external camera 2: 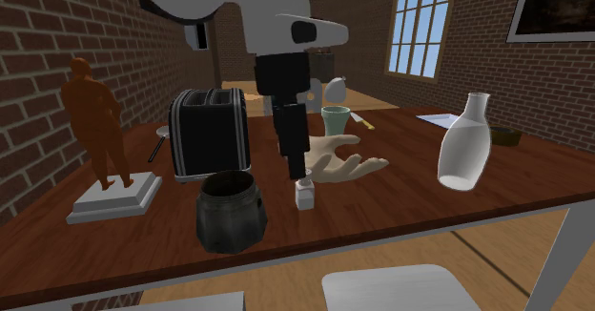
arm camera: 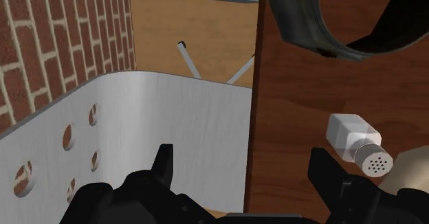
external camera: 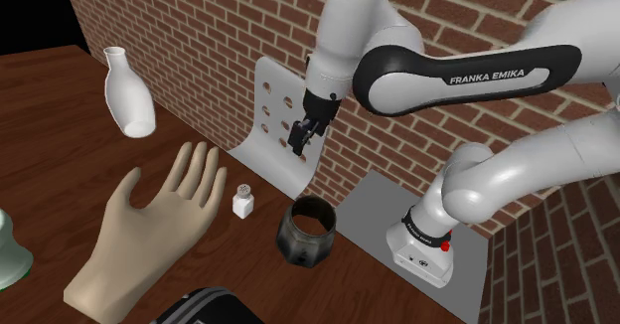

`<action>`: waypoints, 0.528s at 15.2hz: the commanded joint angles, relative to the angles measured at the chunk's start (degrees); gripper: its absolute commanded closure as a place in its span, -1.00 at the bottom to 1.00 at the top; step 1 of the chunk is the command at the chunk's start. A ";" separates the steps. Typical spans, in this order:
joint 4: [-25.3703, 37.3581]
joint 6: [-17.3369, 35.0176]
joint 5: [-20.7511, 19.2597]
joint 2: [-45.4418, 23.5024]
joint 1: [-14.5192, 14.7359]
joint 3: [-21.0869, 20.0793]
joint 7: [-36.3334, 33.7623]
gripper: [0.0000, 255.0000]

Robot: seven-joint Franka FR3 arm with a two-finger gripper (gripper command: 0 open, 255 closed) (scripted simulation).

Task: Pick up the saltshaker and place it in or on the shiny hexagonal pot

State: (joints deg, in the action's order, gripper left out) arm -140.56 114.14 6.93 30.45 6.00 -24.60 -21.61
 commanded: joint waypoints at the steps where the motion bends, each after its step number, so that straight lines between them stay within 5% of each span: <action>1: 1.18 2.25 -0.28 -3.29 0.03 -2.81 -2.96 -1.00; 8: 7.36 9.26 -6.51 -17.66 -1.63 -12.62 -15.05 -1.00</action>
State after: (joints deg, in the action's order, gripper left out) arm -134.28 122.36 1.79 15.20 4.70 -35.78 -34.56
